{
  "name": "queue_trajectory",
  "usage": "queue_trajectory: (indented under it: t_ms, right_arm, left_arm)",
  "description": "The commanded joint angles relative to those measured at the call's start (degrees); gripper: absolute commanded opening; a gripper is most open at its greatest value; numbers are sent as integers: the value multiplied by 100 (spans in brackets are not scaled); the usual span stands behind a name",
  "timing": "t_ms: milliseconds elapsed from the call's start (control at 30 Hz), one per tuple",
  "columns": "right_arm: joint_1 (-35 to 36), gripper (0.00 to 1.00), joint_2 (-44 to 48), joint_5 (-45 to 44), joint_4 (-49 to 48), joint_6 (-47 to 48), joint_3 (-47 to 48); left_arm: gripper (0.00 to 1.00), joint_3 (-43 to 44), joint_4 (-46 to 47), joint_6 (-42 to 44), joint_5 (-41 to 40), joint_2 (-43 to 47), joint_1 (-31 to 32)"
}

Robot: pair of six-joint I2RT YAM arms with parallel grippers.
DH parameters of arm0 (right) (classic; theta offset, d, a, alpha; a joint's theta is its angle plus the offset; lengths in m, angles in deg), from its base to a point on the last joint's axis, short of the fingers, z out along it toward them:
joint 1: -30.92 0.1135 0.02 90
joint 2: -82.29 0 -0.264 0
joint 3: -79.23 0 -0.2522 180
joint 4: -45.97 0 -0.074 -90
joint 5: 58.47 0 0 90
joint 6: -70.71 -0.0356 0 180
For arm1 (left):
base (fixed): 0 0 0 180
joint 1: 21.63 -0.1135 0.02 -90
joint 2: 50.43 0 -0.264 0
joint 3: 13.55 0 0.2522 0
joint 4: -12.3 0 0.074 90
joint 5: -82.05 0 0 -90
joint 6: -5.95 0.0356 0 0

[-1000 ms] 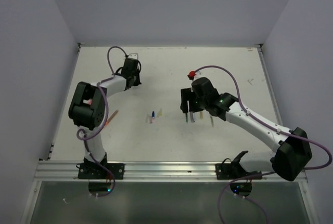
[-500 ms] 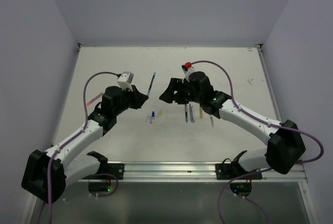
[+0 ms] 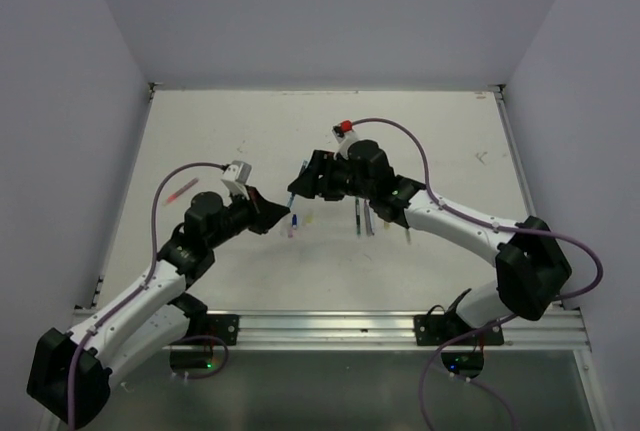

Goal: Open the pen caps

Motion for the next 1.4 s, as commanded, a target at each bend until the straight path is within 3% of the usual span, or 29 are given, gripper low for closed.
queue_trajectory:
  t_ms: [0, 333, 433, 467, 533, 567, 600, 700, 867, 967, 1067, 1167, 1233, 1333, 1367]
  right_arm:
    - [20, 68, -87, -40, -441, -100, 300]
    - [29, 54, -597, 161, -783, -276, 520]
    - [29, 38, -641, 302, -958, -364, 467]
    - [29, 26, -641, 398, -994, -372, 432]
    - [20, 14, -606, 504, -1064, -381, 388]
    - [29, 2, -580, 591, -1082, -381, 318]
    - [38, 0, -545, 627, -1091, -373, 291]
    - [29, 0, -422, 785, -1152, -355, 151]
    - [20, 0, -228, 1022, -1416, -460, -104]
    - [20, 0, -149, 1102, -1495, -531, -183]
    - [11, 0, -140, 1155, -1522, -531, -184]
    - [3, 0, -158, 1172, -1566, -557, -157]
    - [-6, 0, -158, 1155, -1566, -557, -140]
    - [-15, 0, -193, 1102, -1426, -531, -26]
    - [-15, 0, -210, 998, -1356, -470, 10]
  left_arm:
    - [0, -78, 139, -213, 330, 251, 27]
    - [0, -61, 69, -257, 655, 655, 36]
    - [0, -78, 165, -257, 840, 550, 36]
    - [0, -87, 227, -274, 892, 541, 36]
    - [18, -131, 280, -301, 972, 515, 36]
    - [24, -183, 323, -283, 990, 523, 36]
    - [34, -210, 341, -283, 1016, 550, 36]
    - [47, -272, 298, -204, 1025, 611, 36]
    - [52, -324, 341, -151, 1130, 497, 36]
    - [51, -412, 604, -221, 1349, 445, 36]
    - [44, -412, 745, -248, 1543, 357, 36]
    - [29, -404, 816, -257, 1736, 269, 36]
    - [25, -404, 807, -248, 1780, 233, 36]
    - [2, -395, 720, -204, 1755, 260, 36]
    - [0, -386, 658, -178, 1641, 277, 36]
